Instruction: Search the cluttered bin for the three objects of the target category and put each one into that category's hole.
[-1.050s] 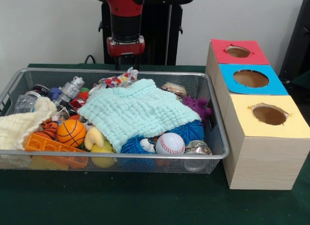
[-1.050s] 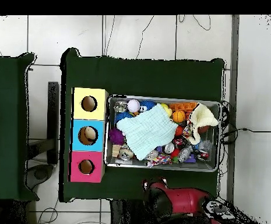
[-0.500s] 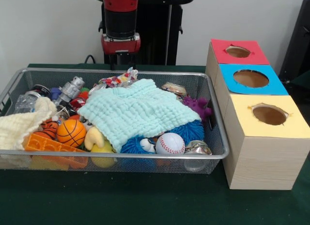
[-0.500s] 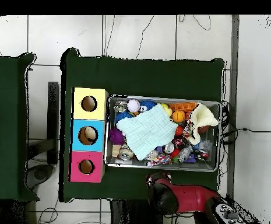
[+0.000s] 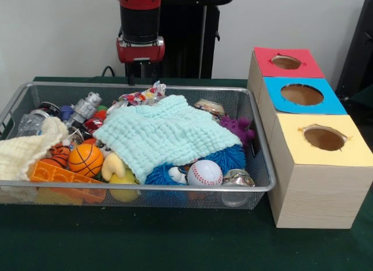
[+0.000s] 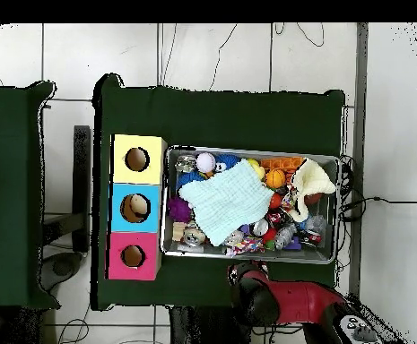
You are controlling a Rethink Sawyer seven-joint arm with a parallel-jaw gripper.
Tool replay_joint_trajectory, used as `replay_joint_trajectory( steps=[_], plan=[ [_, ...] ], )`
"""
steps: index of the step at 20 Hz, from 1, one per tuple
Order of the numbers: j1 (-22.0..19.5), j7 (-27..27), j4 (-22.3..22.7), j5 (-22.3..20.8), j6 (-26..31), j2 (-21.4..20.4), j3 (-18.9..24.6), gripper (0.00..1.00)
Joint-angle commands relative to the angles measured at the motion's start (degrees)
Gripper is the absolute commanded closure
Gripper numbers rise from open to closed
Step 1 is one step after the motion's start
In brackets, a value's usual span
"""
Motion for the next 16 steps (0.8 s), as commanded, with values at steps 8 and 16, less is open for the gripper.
replay_joint_trajectory(
  steps=[8, 16],
  plan=[
    [3.3, 8.3, -7.5, 1.2, -6.5, 3.4, 3.7, 0.0],
    [4.3, 8.7, -8.7, 0.5, -12.4, 6.8, 1.6, 0.0]
  ],
)
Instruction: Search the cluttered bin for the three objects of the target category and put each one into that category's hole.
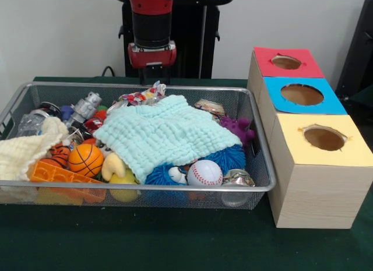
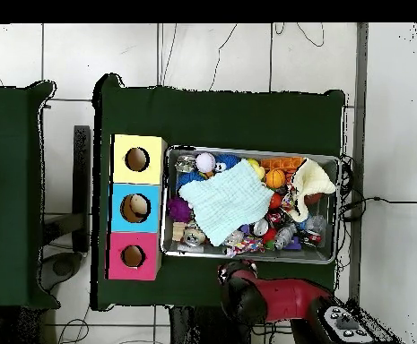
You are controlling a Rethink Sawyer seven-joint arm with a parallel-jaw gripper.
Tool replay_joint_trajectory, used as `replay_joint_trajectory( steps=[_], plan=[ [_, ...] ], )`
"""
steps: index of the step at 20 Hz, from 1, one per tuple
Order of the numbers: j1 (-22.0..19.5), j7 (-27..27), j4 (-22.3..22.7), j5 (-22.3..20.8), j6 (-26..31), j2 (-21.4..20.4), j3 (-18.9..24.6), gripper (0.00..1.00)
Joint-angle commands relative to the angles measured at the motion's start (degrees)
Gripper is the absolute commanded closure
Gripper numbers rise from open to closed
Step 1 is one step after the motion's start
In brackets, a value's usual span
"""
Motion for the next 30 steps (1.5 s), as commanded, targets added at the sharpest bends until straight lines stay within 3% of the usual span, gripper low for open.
replay_joint_trajectory(
  steps=[1, 21, 30],
  plan=[
    [1.3, 8.7, -8.6, 0.4, -9.7, 4.3, 1.7, 0.0],
    [2.2, 7.1, -12.5, 0.4, -17.4, 11.2, -2.0, 0.0],
    [1.1, 7.1, -10.0, 0.7, -11.1, 7.0, -0.1, 0.0]
  ],
)
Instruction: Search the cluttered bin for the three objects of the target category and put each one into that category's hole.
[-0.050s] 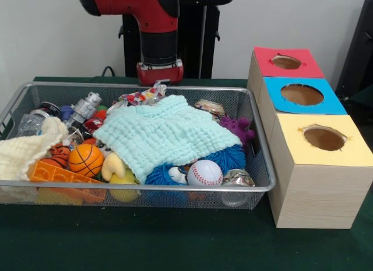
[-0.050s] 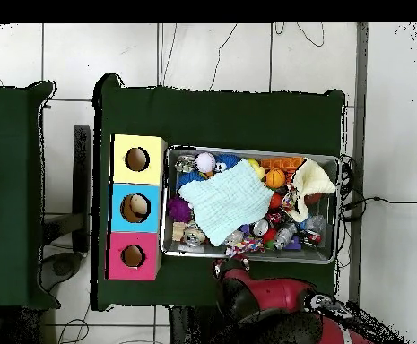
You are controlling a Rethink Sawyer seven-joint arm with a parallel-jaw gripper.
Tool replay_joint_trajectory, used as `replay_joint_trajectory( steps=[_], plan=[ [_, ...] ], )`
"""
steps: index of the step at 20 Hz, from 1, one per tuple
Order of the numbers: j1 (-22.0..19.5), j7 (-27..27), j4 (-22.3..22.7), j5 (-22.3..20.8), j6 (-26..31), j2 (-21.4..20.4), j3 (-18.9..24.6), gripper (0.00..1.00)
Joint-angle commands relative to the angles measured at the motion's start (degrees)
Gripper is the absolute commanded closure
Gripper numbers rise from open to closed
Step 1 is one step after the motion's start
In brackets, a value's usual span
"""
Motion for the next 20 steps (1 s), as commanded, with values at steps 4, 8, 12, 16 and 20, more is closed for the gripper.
replay_joint_trajectory(
  steps=[4, 8, 12, 16, 20],
  plan=[
    [-2.3, 6.4, -5.5, 1.7, 6.6, -4.4, 4.5, 0.0],
    [-3.4, 5.6, -4.1, 4.0, 14.0, -8.0, 7.4, 0.0],
    [-3.7, 4.9, -3.4, 6.0, 19.8, -11.5, 9.2, 0.0],
    [-3.7, 4.8, -3.4, 7.4, 24.0, -14.3, 10.9, 0.0],
    [-4.2, 4.5, -3.0, 8.7, 27.0, -16.6, 12.9, 0.0]
  ],
)
